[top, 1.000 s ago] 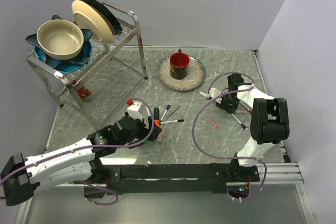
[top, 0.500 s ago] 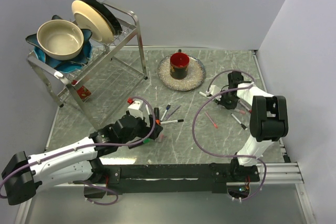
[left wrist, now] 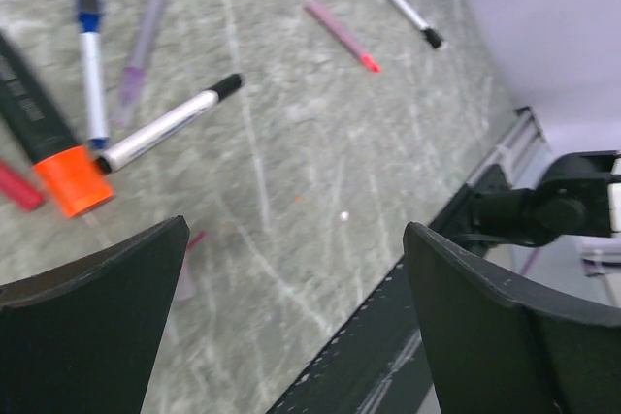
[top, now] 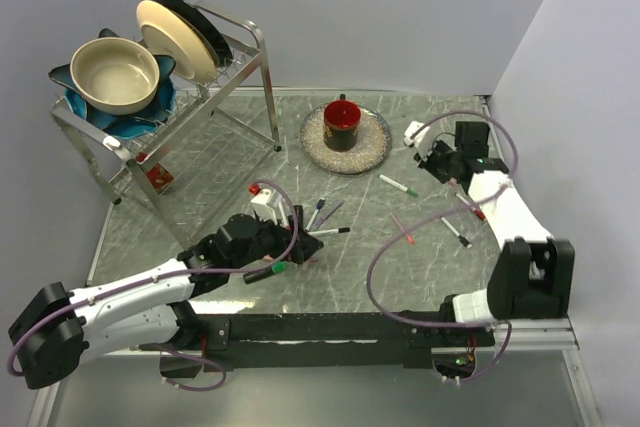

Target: Open the pen caps

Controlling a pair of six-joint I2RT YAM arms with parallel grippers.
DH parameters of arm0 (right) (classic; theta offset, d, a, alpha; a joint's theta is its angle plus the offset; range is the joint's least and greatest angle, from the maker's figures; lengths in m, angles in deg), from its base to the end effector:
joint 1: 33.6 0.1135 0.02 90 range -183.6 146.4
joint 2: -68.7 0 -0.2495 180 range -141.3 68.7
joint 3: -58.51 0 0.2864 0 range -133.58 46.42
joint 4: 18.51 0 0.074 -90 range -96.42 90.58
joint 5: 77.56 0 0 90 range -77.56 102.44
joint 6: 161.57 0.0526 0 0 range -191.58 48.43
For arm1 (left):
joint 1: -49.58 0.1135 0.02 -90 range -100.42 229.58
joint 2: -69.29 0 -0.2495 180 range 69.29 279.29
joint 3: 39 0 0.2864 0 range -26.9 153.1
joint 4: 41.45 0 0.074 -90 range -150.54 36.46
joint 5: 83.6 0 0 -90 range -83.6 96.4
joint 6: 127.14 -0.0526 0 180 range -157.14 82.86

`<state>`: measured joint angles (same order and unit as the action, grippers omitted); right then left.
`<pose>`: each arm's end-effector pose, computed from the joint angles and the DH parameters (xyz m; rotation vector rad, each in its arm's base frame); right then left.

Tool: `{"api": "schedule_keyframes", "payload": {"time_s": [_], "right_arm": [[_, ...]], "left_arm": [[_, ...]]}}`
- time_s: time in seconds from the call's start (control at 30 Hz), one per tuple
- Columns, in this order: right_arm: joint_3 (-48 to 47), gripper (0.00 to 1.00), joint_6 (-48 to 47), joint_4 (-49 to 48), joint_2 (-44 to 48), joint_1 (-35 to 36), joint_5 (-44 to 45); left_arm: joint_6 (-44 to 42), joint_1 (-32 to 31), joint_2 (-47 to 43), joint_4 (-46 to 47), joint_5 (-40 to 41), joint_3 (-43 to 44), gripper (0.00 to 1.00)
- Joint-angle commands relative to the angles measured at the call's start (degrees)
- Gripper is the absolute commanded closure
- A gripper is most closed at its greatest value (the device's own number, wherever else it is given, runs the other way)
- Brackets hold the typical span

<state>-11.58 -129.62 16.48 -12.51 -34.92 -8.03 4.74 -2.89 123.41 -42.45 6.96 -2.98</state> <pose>0.3487 0.0104 0.2160 -1.2442 1.9511 -0.0985 0.1622 -0.2103 0.1853 0.1833 2.0553 -1.0707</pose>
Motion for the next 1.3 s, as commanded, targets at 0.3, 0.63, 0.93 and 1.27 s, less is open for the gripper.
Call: {"api": "schedule_keyframes", "payload": {"time_s": [0.3,0.63,0.93,1.27], "right_arm": [[4.72,1.0,60.46,-10.58,20.12,-2.46,-23.64],[24.4,1.0,94.59,-30.44,31.8,-7.73,-21.98],[25.65,1.0,100.58,-34.32,31.55,-8.17,-26.55],[26.09,1.0,101.72,-35.11,31.64,-8.43,-27.52]], "left_arm": [[2.4,0.17,18.19,23.25,-14.53,13.06,0.03],[8.73,0.17,35.33,31.62,-17.17,25.46,0.1],[11.72,-0.27,44.39,26.71,-16.9,34.34,0.27],[12.16,-1.14,48.88,26.26,-20.68,38.83,0.43]]}}
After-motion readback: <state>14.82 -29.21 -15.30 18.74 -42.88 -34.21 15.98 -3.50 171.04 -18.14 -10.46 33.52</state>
